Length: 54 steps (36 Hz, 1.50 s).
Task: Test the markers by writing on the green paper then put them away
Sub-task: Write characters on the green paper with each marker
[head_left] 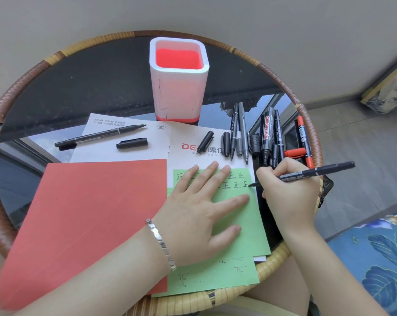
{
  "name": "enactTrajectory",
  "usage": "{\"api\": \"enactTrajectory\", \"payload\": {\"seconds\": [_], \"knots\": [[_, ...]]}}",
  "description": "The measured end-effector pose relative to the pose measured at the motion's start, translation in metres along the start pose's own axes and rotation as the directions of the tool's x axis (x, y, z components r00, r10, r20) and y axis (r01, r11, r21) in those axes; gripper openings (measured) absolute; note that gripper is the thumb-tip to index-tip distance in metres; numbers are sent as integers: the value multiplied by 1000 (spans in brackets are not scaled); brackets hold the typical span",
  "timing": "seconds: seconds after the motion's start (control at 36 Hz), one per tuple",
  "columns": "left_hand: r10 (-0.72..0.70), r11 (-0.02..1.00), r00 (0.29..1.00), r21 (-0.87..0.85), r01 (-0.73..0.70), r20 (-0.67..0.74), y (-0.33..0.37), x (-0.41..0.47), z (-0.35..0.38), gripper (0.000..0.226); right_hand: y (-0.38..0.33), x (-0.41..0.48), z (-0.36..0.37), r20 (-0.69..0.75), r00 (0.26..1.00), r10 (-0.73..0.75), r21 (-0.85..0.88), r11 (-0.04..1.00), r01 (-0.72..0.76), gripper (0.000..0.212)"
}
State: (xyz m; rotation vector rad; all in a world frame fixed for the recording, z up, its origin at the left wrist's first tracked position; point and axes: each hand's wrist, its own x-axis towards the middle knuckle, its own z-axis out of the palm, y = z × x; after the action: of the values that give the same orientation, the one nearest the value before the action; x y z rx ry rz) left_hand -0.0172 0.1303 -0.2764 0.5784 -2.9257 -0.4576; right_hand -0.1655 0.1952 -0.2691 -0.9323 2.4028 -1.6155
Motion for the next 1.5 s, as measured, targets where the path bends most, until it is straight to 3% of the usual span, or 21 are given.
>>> {"api": "enactTrajectory", "payload": {"seconds": [0.14, 0.31, 0.47, 0.53, 0.58, 0.64, 0.72, 0.78, 0.92, 1.06, 1.11, 1.31, 1.36, 1.5], "knots": [[4, 1000, 1000, -9, -4, -11, 0, 0, 0, 48, -1, 0, -1, -3, 1000, 22, 16, 1000, -22, 26], [19, 999, 1000, -28, -19, -8, -1, 0, 1, 48, -3, 2, -3, -64, 996, 60, 193, 980, -47, 35], [27, 997, 997, -71, -32, -70, -1, 0, -2, 44, -15, -5, -4, 138, 986, -94, 178, 982, 69, 10], [-9, 973, 984, -228, -33, -178, 0, 1, -8, 38, -19, -5, -5, 174, 970, -172, 127, 980, 151, 19], [-183, 870, 949, -492, 36, -255, 4, 2, -25, 34, -24, -3, -4, 199, 951, -237, 57, 971, 230, 33], [-356, 674, 924, -724, 147, -143, 7, 1, -42, 24, -31, -3, -2, 210, 931, -300, -20, 950, 311, 43], [-382, 442, 915, -843, 306, 132, 5, -1, -57, 27, -43, -7, 5, 221, 892, -395, -75, 905, 419, 43], [-380, 427, 915, -852, 302, 134, 2, -5, -59, 17, -49, -11, 12, 255, 876, -410, -64, 897, 438, 43], [-453, 665, 889, -690, 287, -66, -19, -23, -59, 17, -55, -16, 22, 322, 854, -408, 0, 902, 431, 38], [-488, 858, 781, -380, 346, -391, -63, -36, -64, 18, -49, -12, 17, 397, 842, -365, -26, 913, 408, 31], [-470, 882, 755, -261, 392, -457, -81, -36, -64, 16, -45, -9, 15, 405, 850, -337, -62, 917, 393, 27], [-359, 920, 825, -14, 392, -436, -107, -21, -49, 3, -36, 9, 7, 369, 900, -231, -167, 936, 308, 19], [-344, 908, 828, 67, 413, -442, -111, -17, -49, 9, -36, 14, 5, 360, 907, -220, -203, 930, 306, 18], [-317, 900, 819, 120, 419, -479, -113, -15, -57, 11, -39, 37, 6, 366, 915, -171, -319, 901, 296, 19]]}}
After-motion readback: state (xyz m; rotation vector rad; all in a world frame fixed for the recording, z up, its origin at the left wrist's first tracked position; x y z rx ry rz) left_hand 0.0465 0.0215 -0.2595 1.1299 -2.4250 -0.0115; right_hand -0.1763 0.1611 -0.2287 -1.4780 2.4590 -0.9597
